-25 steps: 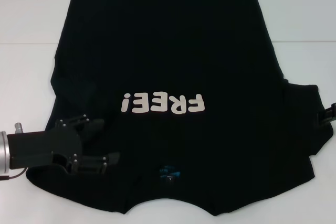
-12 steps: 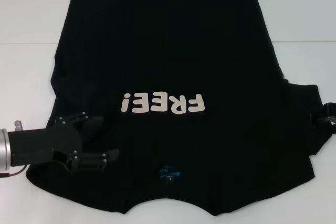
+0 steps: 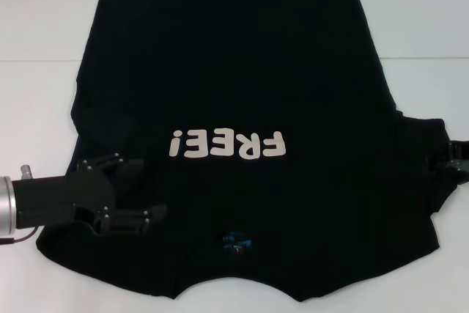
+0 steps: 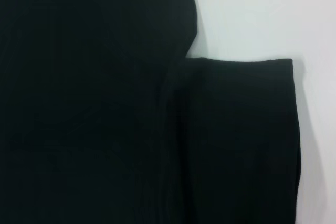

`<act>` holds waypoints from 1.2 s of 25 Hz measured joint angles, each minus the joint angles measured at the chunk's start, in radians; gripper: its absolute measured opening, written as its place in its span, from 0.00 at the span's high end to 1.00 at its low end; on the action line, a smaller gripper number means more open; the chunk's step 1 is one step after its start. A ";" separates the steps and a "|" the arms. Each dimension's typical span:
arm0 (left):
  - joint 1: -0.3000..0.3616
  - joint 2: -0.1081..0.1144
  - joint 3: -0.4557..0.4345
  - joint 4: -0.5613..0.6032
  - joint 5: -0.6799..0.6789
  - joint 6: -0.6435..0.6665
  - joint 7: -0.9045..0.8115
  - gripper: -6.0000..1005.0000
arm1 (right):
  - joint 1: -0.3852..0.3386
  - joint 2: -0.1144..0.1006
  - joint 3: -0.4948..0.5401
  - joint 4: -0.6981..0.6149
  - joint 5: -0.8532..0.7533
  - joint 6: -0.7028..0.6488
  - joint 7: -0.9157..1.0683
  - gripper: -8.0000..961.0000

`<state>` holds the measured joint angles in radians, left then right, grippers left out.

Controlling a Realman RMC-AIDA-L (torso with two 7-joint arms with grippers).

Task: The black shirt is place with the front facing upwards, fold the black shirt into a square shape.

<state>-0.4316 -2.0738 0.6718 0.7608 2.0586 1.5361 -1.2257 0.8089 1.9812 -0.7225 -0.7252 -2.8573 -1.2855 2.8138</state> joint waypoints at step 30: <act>-0.013 0.000 0.000 -0.002 -0.005 -0.024 -0.012 0.06 | 0.004 -0.014 -0.057 -0.034 -0.003 0.007 -0.046 0.95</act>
<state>-0.4445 -2.0738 0.6715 0.7592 2.0541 1.5118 -1.2380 0.8131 1.9671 -0.7792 -0.7593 -2.8606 -1.2787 2.7677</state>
